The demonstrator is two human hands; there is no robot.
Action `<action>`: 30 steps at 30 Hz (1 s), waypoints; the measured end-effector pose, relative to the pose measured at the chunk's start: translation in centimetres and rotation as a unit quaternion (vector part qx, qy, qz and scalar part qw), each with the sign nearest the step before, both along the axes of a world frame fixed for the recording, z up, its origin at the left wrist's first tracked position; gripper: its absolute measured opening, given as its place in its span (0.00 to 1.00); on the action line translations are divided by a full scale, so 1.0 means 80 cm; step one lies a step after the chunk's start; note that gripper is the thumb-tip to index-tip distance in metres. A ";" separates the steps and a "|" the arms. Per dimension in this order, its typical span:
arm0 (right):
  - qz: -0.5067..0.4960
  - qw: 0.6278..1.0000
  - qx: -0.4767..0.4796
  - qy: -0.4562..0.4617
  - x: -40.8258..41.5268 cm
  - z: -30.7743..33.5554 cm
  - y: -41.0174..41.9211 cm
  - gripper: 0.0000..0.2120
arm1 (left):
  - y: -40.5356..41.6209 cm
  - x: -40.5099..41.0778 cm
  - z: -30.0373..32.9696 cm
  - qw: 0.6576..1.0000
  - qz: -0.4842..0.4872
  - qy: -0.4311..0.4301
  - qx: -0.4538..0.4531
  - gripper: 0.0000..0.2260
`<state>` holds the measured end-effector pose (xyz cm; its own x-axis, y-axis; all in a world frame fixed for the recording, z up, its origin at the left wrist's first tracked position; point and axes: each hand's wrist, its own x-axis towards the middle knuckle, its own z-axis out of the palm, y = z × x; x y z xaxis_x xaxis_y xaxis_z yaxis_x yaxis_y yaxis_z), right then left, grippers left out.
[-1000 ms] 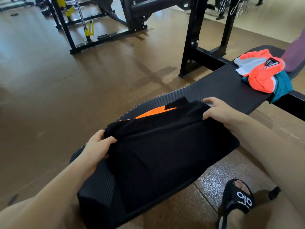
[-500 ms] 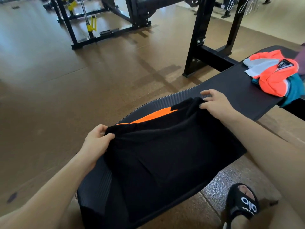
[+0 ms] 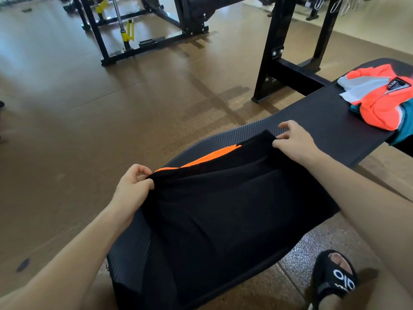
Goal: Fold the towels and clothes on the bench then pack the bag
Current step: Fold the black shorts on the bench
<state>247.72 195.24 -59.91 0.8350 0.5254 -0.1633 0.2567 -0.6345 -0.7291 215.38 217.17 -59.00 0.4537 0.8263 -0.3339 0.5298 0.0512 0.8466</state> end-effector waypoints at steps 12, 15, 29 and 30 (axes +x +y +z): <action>-0.039 0.996 0.042 -0.071 0.001 -0.014 0.017 0.16 | 0.004 0.003 -0.014 0.990 -0.033 0.024 0.132 0.03; -0.032 0.997 0.019 -0.073 0.003 -0.021 0.018 0.16 | 0.009 0.002 -0.025 0.986 -0.037 0.068 0.150 0.04; 0.238 0.904 -0.195 -0.297 -0.015 -0.012 0.056 0.31 | 0.013 0.013 -0.010 0.965 -0.139 0.179 0.136 0.08; 0.235 0.899 -0.199 -0.312 -0.014 -0.011 0.056 0.28 | 0.012 0.013 -0.008 0.964 -0.147 0.173 0.138 0.06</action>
